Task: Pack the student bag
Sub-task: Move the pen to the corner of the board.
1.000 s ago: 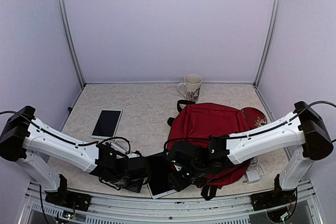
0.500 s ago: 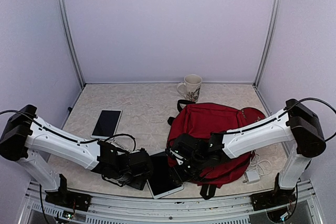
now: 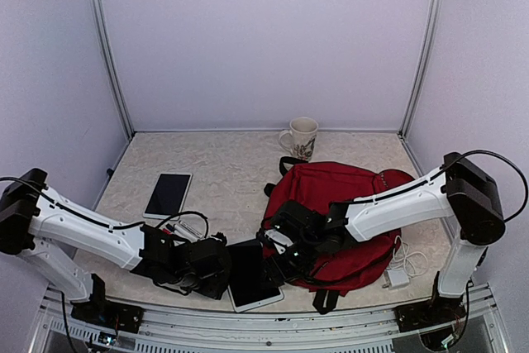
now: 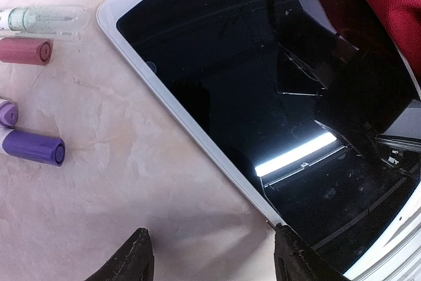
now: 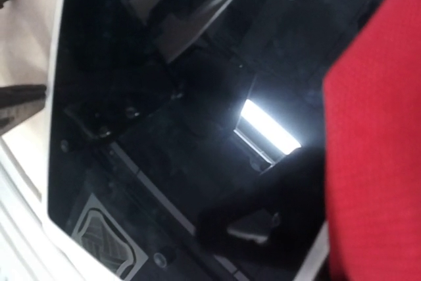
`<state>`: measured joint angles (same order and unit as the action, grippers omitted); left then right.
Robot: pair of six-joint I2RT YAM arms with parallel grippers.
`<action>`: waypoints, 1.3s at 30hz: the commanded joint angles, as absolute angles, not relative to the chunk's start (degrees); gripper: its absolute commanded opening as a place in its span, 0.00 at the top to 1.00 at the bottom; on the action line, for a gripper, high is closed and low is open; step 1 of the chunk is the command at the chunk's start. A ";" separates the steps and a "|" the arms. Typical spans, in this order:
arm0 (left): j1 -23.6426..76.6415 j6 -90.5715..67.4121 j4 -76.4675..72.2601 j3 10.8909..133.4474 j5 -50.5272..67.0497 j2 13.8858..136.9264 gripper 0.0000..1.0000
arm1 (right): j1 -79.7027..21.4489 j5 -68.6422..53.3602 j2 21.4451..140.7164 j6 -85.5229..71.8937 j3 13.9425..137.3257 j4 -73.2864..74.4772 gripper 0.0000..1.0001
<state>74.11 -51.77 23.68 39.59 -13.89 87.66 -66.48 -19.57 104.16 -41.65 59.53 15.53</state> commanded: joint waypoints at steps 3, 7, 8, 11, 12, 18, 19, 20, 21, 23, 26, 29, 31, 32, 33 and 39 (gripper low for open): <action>73.04 -53.01 14.30 32.10 -4.74 93.51 0.38 | -68.65 -31.71 103.54 -44.69 59.10 -6.44 0.41; 73.39 -53.76 13.93 30.73 -4.40 91.96 0.38 | -68.93 -29.97 102.18 -46.09 58.24 -9.02 0.41; 73.47 -53.81 13.89 30.43 -4.44 91.53 0.38 | -69.17 -29.18 101.87 -45.86 58.14 -9.05 0.41; 73.53 -53.97 13.89 29.63 -4.64 90.69 0.38 | -69.82 -27.99 101.35 -45.45 58.15 -9.24 0.41; 73.52 -53.95 13.80 29.38 -4.58 90.50 0.38 | -70.06 -28.00 101.45 -45.50 58.34 -9.54 0.41; 73.99 -55.12 14.15 28.17 -4.86 89.28 0.38 | -70.71 -24.15 102.34 -44.93 60.88 -3.32 0.42; 73.98 -55.34 14.68 28.18 -5.06 88.79 0.38 | -70.61 -22.70 101.94 -44.96 60.71 -1.43 0.42; 73.99 -55.56 15.23 28.20 -5.43 88.01 0.38 | -70.47 -21.33 101.38 -45.26 60.42 0.13 0.43; 73.95 -55.94 15.95 28.14 -5.59 87.03 0.38 | -70.29 -20.16 100.74 -45.55 59.94 1.50 0.43; 73.95 -56.75 17.25 28.36 -5.96 84.55 0.38 | -69.99 -17.05 99.54 -46.18 58.97 5.52 0.44; 74.00 -58.41 21.01 29.62 -7.60 80.57 0.38 | -69.63 -14.17 99.54 -46.91 58.50 10.24 0.47; 73.88 -59.52 24.39 30.86 -8.16 77.45 0.35 | -70.25 -13.85 101.54 -47.59 58.87 13.84 0.49; 73.27 -60.22 25.62 30.80 -7.87 75.80 0.33 | -71.45 -12.35 102.43 -48.53 59.15 16.98 0.49; 72.80 -60.33 25.66 30.41 -7.11 75.38 0.33 | -71.98 -11.56 102.81 -48.95 59.18 18.28 0.49; 72.33 -60.39 25.30 29.99 -6.43 75.14 0.33 | -72.43 -10.67 103.26 -49.42 59.20 19.29 0.49; 71.32 -59.33 19.00 28.08 -2.14 77.65 0.34 | -72.82 -10.92 106.54 -49.91 60.45 17.75 0.42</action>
